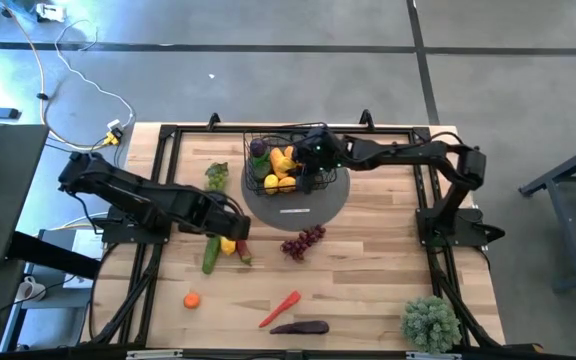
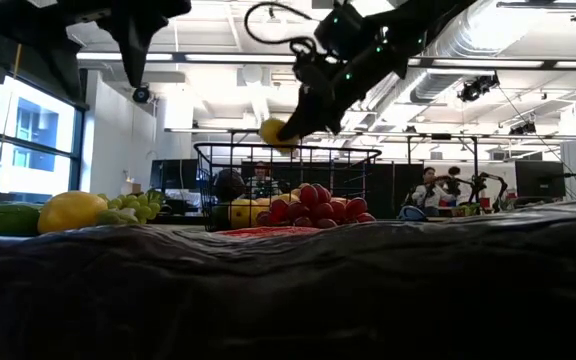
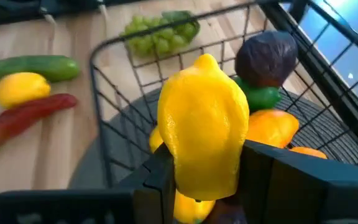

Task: Build produce basket
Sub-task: Put the bottom lemon into the wire basket, then put the lemon into the wire basket

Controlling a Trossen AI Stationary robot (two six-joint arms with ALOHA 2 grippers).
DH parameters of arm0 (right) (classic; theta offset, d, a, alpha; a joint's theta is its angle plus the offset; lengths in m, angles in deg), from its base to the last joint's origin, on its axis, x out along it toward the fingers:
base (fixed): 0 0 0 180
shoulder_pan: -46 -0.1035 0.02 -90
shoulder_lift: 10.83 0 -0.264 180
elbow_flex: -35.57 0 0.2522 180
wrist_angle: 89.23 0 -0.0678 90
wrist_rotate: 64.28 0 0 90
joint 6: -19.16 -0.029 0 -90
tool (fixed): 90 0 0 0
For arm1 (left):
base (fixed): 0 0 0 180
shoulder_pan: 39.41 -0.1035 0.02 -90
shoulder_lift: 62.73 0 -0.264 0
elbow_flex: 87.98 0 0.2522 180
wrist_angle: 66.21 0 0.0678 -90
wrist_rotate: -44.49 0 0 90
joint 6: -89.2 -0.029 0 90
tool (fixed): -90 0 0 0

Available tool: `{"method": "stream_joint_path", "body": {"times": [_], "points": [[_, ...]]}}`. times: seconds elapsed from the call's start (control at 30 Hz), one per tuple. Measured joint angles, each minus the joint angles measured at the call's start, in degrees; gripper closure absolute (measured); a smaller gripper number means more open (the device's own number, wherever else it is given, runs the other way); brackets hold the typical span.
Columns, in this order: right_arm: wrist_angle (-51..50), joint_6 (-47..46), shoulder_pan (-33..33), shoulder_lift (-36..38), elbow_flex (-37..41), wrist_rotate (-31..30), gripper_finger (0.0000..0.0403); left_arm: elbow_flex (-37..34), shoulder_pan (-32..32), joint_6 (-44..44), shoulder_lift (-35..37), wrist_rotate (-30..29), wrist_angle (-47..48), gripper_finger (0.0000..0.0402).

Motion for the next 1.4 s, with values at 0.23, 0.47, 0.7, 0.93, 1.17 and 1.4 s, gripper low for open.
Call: {"method": "stream_joint_path", "body": {"times": [0.23,0.47,0.7,0.93,1.17,1.4], "points": [[-0.84,-0.35,1.18,-2.78,0.08,-0.04,0.0305,0.00,1.01,3.90,-3.08,0.15,-1.62,0.0092],[-0.75,-0.40,1.44,-3.15,0.07,0.02,0.0304,0.00,1.48,7.64,-5.52,1.31,-2.93,0.0092],[-1.00,-0.40,1.44,-3.15,0.07,0.04,0.0303,0.00,2.54,11.02,-7.83,1.64,-4.48,0.0092],[-1.41,-0.42,1.44,-3.14,0.07,0.66,0.0230,-0.05,2.52,13.12,-9.56,1.39,-4.64,0.0092],[-1.88,-0.34,1.46,-3.06,0.07,0.66,0.0167,0.03,2.52,16.33,-11.31,1.01,-3.16,0.0092],[-2.84,0.59,1.46,-1.36,0.07,-0.79,0.0163,-0.02,2.52,17.17,-14.43,2.10,-3.19,0.0092]]}}
